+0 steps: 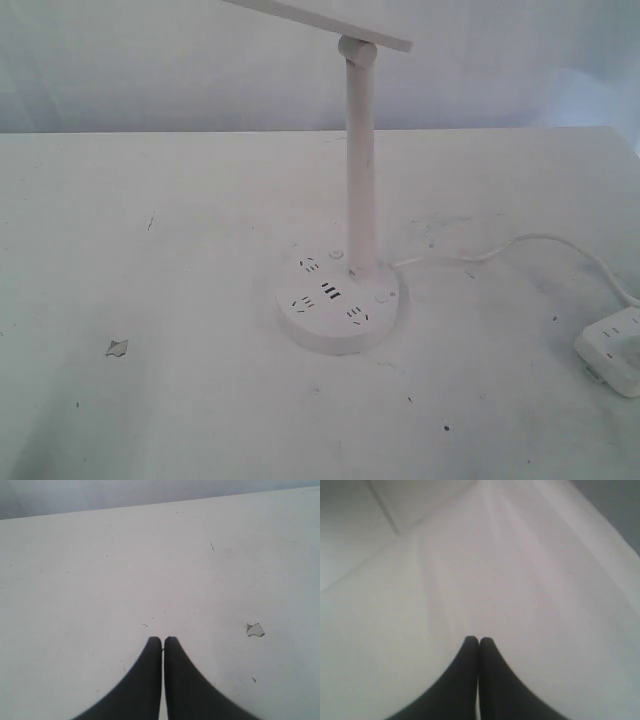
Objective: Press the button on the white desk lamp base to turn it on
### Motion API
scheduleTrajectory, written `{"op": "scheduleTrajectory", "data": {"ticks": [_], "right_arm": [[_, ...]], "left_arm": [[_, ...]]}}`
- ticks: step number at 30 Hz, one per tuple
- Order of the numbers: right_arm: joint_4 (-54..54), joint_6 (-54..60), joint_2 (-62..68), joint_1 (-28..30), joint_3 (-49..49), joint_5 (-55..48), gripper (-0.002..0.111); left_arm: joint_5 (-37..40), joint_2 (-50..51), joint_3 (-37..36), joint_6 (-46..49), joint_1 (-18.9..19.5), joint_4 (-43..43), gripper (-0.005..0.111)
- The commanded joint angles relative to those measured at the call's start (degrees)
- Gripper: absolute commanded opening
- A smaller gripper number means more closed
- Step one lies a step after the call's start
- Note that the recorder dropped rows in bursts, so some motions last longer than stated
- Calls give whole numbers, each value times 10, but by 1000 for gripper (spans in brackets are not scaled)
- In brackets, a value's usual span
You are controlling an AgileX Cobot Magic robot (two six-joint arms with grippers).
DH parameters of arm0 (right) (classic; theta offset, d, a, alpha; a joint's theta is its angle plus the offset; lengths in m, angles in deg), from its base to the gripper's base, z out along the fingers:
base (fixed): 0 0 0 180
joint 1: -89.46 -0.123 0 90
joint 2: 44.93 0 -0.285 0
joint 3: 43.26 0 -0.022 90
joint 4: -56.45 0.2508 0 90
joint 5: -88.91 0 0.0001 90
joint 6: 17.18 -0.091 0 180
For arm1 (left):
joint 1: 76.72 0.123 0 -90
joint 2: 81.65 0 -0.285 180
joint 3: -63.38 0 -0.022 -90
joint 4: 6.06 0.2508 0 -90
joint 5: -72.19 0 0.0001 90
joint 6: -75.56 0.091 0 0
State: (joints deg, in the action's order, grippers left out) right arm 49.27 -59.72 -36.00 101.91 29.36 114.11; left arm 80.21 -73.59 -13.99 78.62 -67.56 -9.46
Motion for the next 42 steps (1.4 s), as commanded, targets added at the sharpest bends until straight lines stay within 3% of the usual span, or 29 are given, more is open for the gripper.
{"op": "scheduleTrajectory", "data": {"ticks": [1, 4, 6, 9, 12, 15, 22, 26, 34, 42], "right_arm": [[-392, -218, 101, 0, -120, 29, 0], [-696, -409, 230, 0, -215, 118, 0], [-836, -502, 328, 0, -275, 183, 0], [-928, -570, 445, 0, -328, 221, 0], [-928, -577, 535, -16, -335, 225, 0], [-928, -576, 589, -69, -330, 206, 0], [-928, -581, 683, -259, -312, -15, 0], [-928, -604, 759, -332, -312, -114, 0], [-928, -644, 887, -354, -323, -194, 0], [-928, -643, 910, -354, -368, -218, 0]], "left_arm": [[-4, -3, 2, -1, 0, -4, 1], [-4, -3, 2, -1, 0, -4, 1], [-4, -3, 2, -1, 0, -4, 1], [-4, -3, 2, -1, 0, -4, 1], [-4, -3, 2, -1, 0, -4, 1], [-4, -3, 2, -1, 0, -4, 1], [-4, -3, 2, -1, 0, -4, 1], [-4, -3, 2, -1, 0, -4, 1], [-4, -3, 2, -1, 0, -4, 1], [-4, -3, 2, -1, 0, -4, 1]]}}
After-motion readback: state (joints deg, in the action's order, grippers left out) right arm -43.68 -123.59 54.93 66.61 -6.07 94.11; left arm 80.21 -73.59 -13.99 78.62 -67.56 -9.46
